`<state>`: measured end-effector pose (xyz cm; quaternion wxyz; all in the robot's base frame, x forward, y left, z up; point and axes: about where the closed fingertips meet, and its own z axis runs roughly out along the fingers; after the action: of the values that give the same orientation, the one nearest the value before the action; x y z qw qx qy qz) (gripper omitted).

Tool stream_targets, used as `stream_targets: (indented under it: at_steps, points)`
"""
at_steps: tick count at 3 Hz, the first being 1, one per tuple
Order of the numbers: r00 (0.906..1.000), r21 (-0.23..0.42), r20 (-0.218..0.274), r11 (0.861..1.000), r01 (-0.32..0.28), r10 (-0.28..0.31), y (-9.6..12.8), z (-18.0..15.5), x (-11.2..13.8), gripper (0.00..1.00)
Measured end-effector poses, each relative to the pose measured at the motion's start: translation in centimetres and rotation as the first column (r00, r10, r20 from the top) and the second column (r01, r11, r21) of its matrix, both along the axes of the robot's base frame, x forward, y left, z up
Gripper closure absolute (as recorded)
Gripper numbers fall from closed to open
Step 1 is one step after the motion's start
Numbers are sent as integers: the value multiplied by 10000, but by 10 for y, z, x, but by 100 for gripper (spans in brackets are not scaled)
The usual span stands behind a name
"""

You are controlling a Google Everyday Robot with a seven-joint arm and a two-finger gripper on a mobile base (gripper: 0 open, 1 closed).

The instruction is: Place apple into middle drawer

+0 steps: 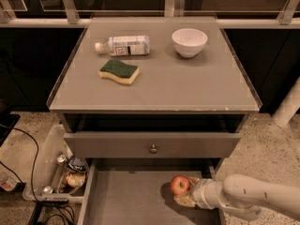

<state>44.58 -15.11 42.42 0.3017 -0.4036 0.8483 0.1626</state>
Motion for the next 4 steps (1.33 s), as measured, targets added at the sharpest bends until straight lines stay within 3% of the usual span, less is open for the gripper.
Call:
stream_targets:
  at_steps: [1,3,4]
  points:
    - [10000,115,-19,9999,-69,69,6,-18,5,100]
    - [9946,252,-549,9960,-863,875,40,-64,-6,100]
    - [9945,260,-561,9958,-873,887,41,-65,-7,82]
